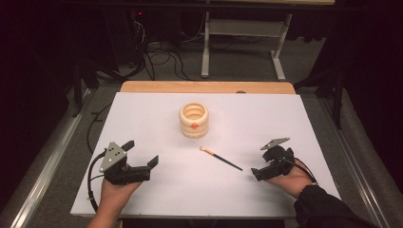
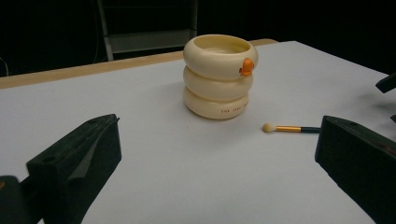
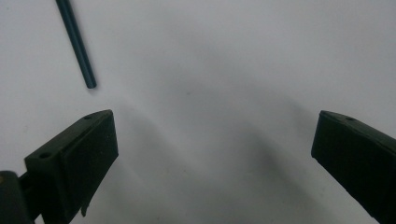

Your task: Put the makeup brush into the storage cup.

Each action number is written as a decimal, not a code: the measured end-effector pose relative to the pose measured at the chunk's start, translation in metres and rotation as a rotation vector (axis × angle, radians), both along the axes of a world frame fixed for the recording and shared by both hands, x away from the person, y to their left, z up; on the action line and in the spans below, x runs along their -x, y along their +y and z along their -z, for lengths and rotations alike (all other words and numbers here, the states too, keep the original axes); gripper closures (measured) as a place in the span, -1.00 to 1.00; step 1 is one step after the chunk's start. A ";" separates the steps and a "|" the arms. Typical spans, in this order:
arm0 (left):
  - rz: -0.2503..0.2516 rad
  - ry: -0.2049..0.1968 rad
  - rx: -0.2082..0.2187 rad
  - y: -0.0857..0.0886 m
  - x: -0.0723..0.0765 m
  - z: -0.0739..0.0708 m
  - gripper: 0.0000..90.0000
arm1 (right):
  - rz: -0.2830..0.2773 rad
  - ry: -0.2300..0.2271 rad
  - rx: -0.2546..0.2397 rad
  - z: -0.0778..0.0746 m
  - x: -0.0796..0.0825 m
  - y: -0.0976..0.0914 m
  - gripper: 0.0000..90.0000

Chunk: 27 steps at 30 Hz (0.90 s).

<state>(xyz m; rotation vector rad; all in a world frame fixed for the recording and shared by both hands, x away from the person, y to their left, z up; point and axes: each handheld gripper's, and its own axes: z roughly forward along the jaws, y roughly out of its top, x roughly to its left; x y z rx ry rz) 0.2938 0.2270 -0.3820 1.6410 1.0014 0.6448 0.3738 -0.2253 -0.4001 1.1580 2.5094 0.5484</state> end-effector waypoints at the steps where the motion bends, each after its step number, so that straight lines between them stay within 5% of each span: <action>1: 0.001 -0.001 0.000 0.000 0.000 0.000 -0.98 | -0.007 0.010 0.004 -0.001 0.000 0.001 -0.95; 17: 0.005 0.003 -0.003 0.000 -0.002 0.002 -0.98 | -0.148 0.172 0.181 -0.006 -0.013 0.028 -0.81; 27: 0.010 0.006 -0.010 0.000 -0.003 0.002 -0.98 | -0.230 0.223 0.220 -0.013 -0.022 0.045 -0.54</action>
